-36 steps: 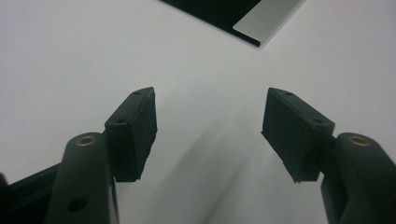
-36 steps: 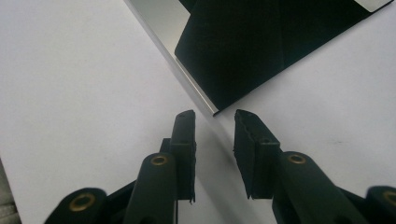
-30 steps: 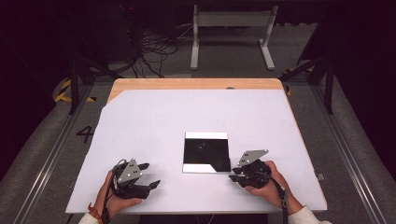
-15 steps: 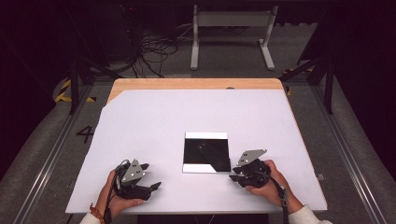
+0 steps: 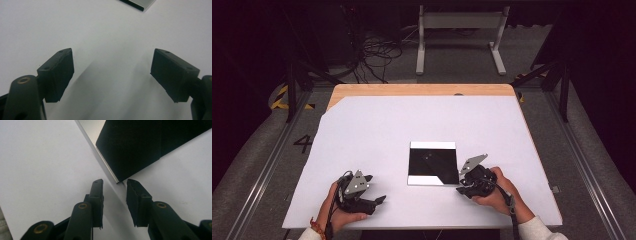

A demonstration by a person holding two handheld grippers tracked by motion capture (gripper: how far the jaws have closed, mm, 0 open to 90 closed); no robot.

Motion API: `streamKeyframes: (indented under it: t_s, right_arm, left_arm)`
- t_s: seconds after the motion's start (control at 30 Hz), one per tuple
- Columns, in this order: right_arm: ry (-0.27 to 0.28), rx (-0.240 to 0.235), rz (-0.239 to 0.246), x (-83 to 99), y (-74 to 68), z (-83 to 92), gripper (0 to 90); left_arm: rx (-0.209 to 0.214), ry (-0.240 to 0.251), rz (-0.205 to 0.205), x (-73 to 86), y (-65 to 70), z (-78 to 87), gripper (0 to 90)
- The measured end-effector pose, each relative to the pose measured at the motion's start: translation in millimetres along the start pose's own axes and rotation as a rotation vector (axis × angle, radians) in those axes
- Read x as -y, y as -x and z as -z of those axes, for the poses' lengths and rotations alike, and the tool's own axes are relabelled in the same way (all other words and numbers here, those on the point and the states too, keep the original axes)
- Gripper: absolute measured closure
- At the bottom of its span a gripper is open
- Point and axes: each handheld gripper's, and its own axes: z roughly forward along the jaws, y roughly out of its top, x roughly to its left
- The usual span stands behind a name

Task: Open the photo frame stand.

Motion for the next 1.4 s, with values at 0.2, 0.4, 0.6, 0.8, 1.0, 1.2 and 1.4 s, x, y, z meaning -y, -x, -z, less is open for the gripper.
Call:
streamKeyframes:
  t_s: [0.2,0.4,0.6,0.8,1.0,1.2,1.4]
  right_arm:
    - [-0.008,0.006,0.002,-3.1,-0.2,-1.2,68.1]
    - [0.026,0.000,-0.020,-0.2,1.7,-1.7,70.1]
    - [0.091,-0.060,-0.079,6.4,10.5,-1.6,68.3]
    - [0.164,-0.140,-0.143,11.4,19.3,-4.3,57.0]
    - [0.205,-0.181,-0.191,13.7,24.4,-6.3,52.8]
    - [0.312,-0.264,-0.316,11.9,34.0,-8.6,46.9]
    - [0.385,-0.349,-0.450,13.3,47.0,-13.2,47.1]
  left_arm:
    - [0.011,-0.013,-0.017,-5.9,3.3,-6.3,18.8]
    - [0.015,-0.016,-0.022,-6.3,4.9,-7.6,18.6]
    - [0.004,-0.014,-0.021,-5.8,4.0,-6.6,18.4]
    - [-0.007,-0.011,-0.014,-4.3,4.0,-4.3,18.4]
    - [-0.004,-0.014,-0.008,-3.6,3.3,-5.0,18.4]
    - [-0.003,-0.020,-0.012,-3.8,4.0,-6.2,18.4]
    - [-0.006,-0.019,-0.010,-4.9,3.9,-7.7,18.1]
